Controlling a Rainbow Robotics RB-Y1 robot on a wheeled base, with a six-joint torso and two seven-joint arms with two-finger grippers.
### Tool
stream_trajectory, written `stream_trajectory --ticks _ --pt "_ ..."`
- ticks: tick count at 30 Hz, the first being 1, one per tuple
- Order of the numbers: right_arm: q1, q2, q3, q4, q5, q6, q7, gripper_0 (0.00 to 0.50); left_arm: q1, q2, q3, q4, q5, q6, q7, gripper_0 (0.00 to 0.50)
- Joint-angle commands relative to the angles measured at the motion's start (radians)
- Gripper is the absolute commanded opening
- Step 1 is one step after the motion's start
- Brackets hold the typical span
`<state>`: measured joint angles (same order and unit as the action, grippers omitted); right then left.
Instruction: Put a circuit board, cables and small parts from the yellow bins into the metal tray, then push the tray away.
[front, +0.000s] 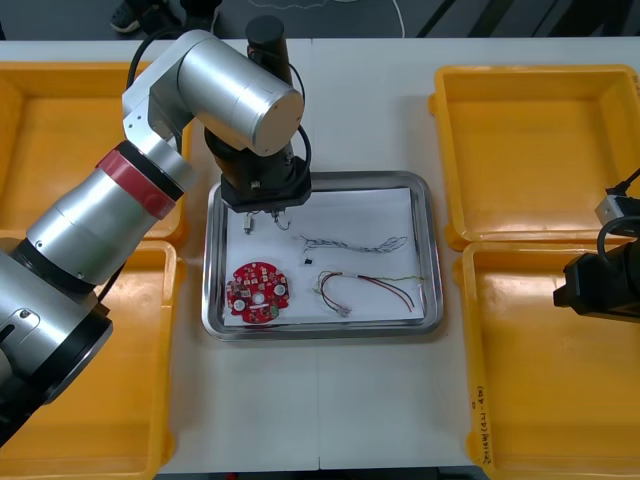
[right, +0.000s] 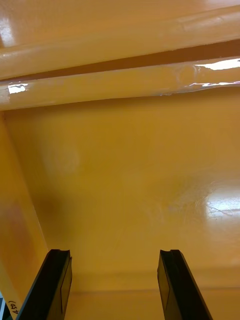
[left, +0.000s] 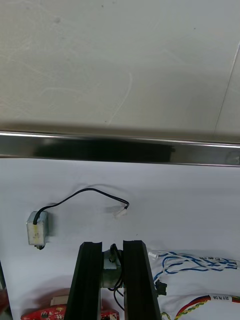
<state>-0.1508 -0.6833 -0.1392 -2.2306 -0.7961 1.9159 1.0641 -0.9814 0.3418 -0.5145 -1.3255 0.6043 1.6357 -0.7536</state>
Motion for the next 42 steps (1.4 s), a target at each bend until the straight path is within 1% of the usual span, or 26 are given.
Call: stream_trajectory --ticks 1,6,17,18,19,20,21,22,23,24,25,26,27,31,35,42 --pt "0.011 -0.027 0.010 -0.030 0.001 0.004 -0.016 0.500 0.007 -0.018 -0.012 -0.014 -0.023 -0.033 -0.069 0.000" --pt "0.011 -0.027 0.010 -0.030 0.001 0.004 -0.016 0.500 0.033 -0.018 -0.012 -0.014 -0.044 -0.050 -0.076 0.000" --pt "0.011 -0.028 0.010 -0.030 -0.009 0.004 -0.015 0.500 0.050 -0.018 -0.012 -0.012 -0.064 -0.062 -0.082 0.002" --pt "0.011 -0.027 0.010 -0.030 -0.011 0.004 -0.015 0.500 0.050 -0.018 -0.012 -0.012 -0.066 -0.062 -0.082 0.018" --pt "0.011 -0.027 0.010 -0.030 -0.011 0.004 -0.016 0.500 0.050 -0.017 -0.012 -0.012 -0.066 -0.062 -0.082 0.046" --pt "0.011 -0.028 0.010 -0.030 -0.012 0.004 -0.015 0.500 0.049 -0.017 -0.012 -0.012 -0.066 -0.062 -0.082 0.097" --pt "0.011 -0.028 0.010 -0.030 -0.012 0.004 -0.016 0.500 0.050 -0.017 -0.012 -0.012 -0.067 -0.062 -0.082 0.199" --pt "0.011 -0.028 0.010 -0.030 -0.014 0.004 -0.015 0.500 0.050 -0.017 -0.012 -0.014 -0.069 -0.062 -0.082 0.243" --pt "0.011 -0.028 0.010 -0.030 -0.015 0.004 -0.016 0.500 0.049 -0.017 -0.010 -0.014 -0.069 -0.062 -0.081 0.333" --pt "0.011 -0.028 0.010 -0.030 -0.014 0.004 -0.016 0.500 0.049 -0.017 -0.007 -0.014 -0.069 -0.062 -0.079 0.409" --pt "0.011 -0.028 0.010 -0.030 -0.014 0.004 -0.016 0.500 0.049 -0.017 -0.004 -0.014 -0.070 -0.062 -0.078 0.439" --pt "0.011 -0.028 0.010 -0.030 -0.015 0.004 -0.018 0.500 0.049 -0.017 0.001 -0.015 -0.072 -0.060 -0.078 0.484" --pt "0.011 -0.030 0.010 -0.030 -0.015 0.004 -0.016 0.500 0.049 -0.017 0.007 -0.020 -0.072 -0.060 -0.079 0.500" --pt "0.011 -0.032 0.010 -0.030 -0.017 0.004 -0.015 0.500 0.049 -0.007 0.014 -0.043 -0.074 -0.039 -0.078 0.500" --pt "0.011 -0.032 0.010 -0.030 -0.022 0.004 -0.015 0.500 0.049 0.003 0.051 -0.090 -0.072 0.021 -0.079 0.500" --pt "0.011 -0.032 0.010 -0.030 -0.026 0.004 -0.013 0.500 0.049 0.033 0.116 -0.218 -0.070 0.147 -0.076 0.500"
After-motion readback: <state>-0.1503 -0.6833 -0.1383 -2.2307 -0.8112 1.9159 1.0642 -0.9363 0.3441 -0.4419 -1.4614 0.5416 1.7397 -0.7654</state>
